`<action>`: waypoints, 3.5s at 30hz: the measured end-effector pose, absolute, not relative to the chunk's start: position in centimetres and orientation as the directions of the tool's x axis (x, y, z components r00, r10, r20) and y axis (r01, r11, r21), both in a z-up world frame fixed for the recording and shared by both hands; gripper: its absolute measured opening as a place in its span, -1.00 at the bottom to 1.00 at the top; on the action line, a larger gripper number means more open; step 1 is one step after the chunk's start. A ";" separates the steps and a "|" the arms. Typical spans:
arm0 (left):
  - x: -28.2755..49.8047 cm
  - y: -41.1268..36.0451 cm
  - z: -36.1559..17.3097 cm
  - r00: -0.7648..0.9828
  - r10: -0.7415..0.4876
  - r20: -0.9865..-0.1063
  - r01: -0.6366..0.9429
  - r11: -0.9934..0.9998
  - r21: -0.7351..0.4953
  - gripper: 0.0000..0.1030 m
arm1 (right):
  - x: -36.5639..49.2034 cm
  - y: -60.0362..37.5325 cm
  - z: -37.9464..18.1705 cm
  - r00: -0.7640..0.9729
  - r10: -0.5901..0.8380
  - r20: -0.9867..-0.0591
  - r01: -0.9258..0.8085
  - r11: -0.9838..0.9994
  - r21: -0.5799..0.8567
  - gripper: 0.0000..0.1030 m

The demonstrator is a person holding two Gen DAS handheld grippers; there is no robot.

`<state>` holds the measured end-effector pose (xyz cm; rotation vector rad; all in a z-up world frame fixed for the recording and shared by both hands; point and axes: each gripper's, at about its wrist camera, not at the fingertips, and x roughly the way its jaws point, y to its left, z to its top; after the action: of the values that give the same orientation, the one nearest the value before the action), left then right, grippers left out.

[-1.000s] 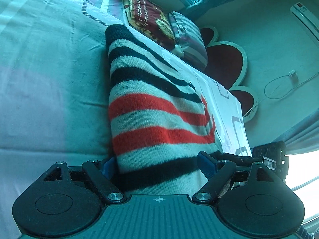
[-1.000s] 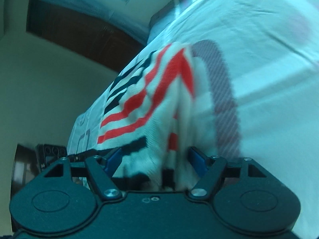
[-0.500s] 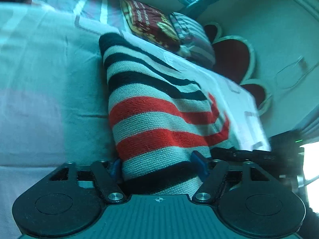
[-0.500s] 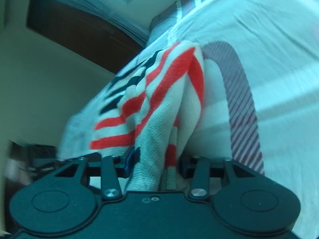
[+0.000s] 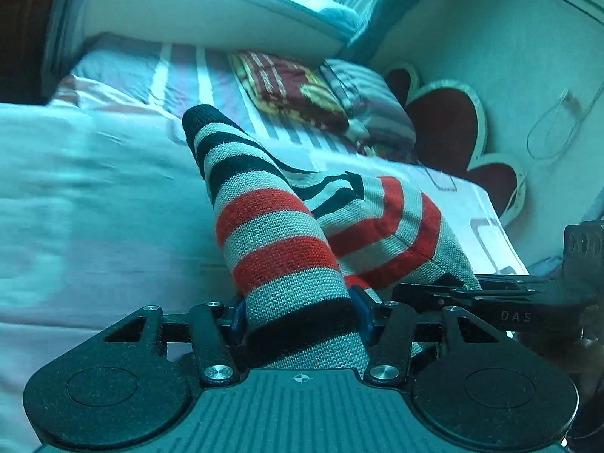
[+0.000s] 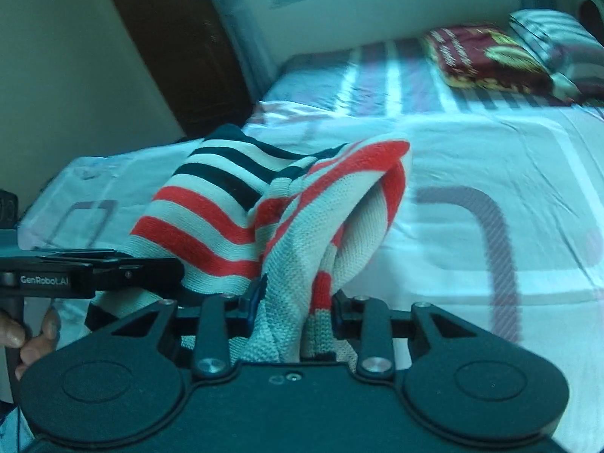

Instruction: Fold small clothes

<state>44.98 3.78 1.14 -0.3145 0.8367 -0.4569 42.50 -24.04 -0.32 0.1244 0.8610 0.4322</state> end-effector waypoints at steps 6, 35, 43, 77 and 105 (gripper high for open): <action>40.6 13.3 3.6 0.632 -0.427 -0.647 0.193 0.895 -0.401 0.04 | 42.1 -16.1 0.5 0.536 0.520 -0.665 -0.426 0.847 0.319 -0.35; 27.6 27.6 0.6 0.746 -0.145 -0.650 -0.023 0.970 -0.242 0.32 | 36.2 -5.1 -2.7 0.497 0.591 -0.636 -0.547 0.782 0.299 -0.41; 30.4 23.4 -2.0 0.674 -0.034 -0.738 0.011 0.999 -0.036 0.32 | 37.8 -3.0 -5.5 0.478 0.503 -0.721 -0.525 0.821 0.225 -0.61; 20.2 25.0 -2.0 0.720 0.063 -0.691 -0.124 0.992 -0.038 0.59 | 29.3 -3.0 -4.2 0.588 0.456 -0.669 -0.562 0.824 0.068 -0.47; 1.9 15.8 9.2 0.818 0.146 -0.556 -0.197 0.980 -0.033 1.00 | 9.9 -9.7 5.9 0.717 0.405 -0.567 -0.430 0.898 0.098 0.99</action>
<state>1.88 15.76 9.23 -0.0907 0.5851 0.1827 9.91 -9.70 5.92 -0.0415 0.6169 0.4620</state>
